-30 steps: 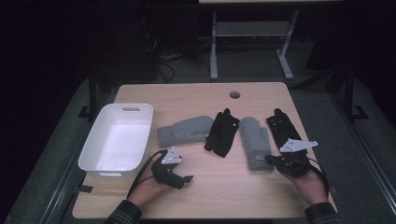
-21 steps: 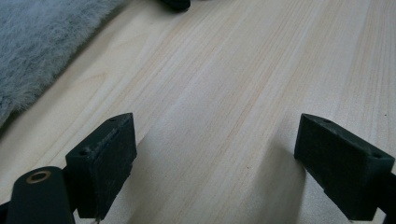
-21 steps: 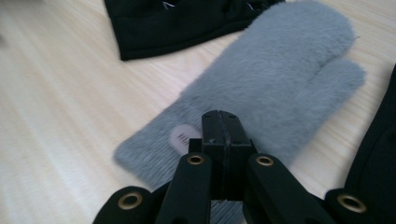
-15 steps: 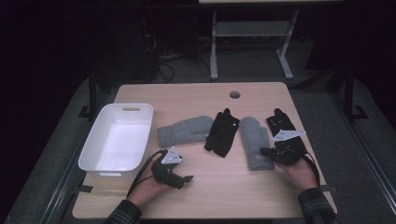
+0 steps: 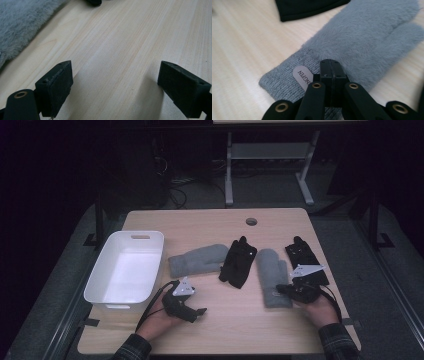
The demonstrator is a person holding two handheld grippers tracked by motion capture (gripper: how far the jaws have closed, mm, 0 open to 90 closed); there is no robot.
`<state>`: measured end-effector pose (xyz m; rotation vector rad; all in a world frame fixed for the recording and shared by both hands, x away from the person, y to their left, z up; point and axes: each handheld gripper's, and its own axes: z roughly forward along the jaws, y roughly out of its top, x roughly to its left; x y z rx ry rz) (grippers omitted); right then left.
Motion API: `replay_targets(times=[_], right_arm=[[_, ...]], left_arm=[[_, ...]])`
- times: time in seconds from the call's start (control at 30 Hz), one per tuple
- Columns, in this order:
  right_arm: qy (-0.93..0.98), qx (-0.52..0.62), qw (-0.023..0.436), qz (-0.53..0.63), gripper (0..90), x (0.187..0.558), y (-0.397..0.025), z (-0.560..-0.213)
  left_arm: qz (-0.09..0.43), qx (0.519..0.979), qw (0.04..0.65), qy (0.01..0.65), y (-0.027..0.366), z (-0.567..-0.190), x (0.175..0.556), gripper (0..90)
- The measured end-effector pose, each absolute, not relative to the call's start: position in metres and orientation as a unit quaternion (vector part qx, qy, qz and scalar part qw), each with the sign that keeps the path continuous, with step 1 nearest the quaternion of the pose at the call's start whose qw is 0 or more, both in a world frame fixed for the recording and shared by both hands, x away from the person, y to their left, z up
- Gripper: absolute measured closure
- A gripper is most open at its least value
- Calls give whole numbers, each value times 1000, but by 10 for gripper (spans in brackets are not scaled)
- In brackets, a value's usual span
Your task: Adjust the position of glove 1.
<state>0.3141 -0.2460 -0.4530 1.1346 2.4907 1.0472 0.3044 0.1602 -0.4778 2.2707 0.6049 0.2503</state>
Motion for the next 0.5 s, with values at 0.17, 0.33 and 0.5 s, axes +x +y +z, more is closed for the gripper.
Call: replay_targets(times=[0.17,0.33,0.5], right_arm=[[852,377,99,351,900,301,-240,-451],[857,371,93,346,900,292,-235,-450],[864,361,89,341,900,280,-226,-448]], left_arm=[[98,889,380,237,160,-478,304,120],[98,889,381,237,160,-478,304,119],[98,889,380,236,160,-478,304,120]])
